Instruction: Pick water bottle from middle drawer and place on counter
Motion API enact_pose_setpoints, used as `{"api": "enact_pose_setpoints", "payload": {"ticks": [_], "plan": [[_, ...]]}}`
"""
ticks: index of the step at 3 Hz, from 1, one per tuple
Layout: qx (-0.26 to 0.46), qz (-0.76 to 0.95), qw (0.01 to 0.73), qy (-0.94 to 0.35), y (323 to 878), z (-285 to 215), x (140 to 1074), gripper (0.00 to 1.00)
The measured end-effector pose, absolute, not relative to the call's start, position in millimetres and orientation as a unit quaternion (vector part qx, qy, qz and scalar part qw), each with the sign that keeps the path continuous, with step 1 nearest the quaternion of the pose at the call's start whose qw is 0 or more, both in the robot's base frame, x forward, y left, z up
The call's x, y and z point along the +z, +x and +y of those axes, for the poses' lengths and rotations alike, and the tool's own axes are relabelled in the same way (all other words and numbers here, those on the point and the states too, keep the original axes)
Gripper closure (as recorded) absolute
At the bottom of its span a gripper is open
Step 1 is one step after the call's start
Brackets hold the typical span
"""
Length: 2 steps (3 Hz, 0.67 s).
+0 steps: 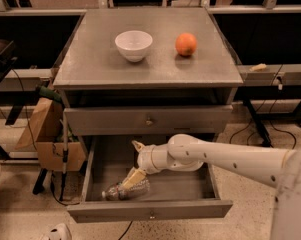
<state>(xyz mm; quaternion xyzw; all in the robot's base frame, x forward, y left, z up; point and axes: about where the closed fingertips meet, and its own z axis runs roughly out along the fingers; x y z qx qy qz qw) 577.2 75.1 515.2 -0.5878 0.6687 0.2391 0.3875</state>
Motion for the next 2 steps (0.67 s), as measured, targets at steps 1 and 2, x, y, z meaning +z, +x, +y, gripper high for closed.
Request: {"api": "enact_pose_setpoints", "payload": {"ticks": [1,2], "plan": [[0.206,0.703,0.363,-0.576,593,80,488,0.00],[0.185,0.720,0.342,-0.574,597,78,462,0.00]]}}
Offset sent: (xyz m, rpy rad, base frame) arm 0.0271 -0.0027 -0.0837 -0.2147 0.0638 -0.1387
